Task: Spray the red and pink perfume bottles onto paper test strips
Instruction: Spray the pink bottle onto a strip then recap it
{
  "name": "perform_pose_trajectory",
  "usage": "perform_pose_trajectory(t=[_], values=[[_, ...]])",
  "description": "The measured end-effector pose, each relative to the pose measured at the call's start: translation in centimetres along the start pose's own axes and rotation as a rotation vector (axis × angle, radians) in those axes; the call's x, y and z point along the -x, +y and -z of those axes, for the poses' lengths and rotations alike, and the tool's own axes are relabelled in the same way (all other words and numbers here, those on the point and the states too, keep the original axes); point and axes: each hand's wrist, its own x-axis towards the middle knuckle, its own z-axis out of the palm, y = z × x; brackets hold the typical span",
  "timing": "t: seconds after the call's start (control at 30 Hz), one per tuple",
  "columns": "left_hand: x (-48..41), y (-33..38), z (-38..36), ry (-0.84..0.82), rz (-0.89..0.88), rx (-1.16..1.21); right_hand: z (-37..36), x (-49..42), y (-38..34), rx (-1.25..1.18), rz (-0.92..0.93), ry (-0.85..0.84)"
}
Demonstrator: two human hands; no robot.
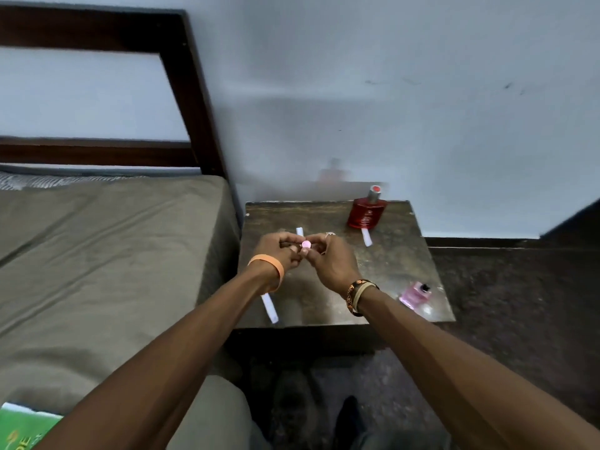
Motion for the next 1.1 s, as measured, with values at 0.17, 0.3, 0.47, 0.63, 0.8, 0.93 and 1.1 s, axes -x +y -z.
perform_pose_trajectory(t=[0.17, 0.3, 0.47, 0.63, 0.8, 0.93, 1.1], values=[[3.3, 3.9, -8.1, -0.117, -0.163, -0.064, 8.6, 3.4, 2.1, 0.148, 0.100, 0.206], [5.5, 5.3, -14.0, -0.219, -0.272, -0.210, 14.0, 5.4, 5.2, 0.251, 0.058, 0.237], [6.8, 4.1, -18.2, -0.275, -0.271, -0.304, 16.8, 7.2, 8.8, 0.311, 0.007, 0.213], [6.6, 1.8, -18.9, -0.267, -0.263, -0.378, 16.4, 7.7, 11.0, 0.360, 0.012, 0.135], [6.3, 0.5, -18.7, -0.241, -0.266, -0.418, 15.6, 7.3, 12.2, 0.374, 0.029, 0.091], [5.9, -0.1, -18.9, -0.247, -0.251, -0.427, 15.2, 7.0, 12.6, 0.387, 0.016, 0.076], [5.7, -0.9, -19.3, -0.265, -0.259, -0.467, 15.0, 7.0, 13.2, 0.387, -0.001, 0.050]])
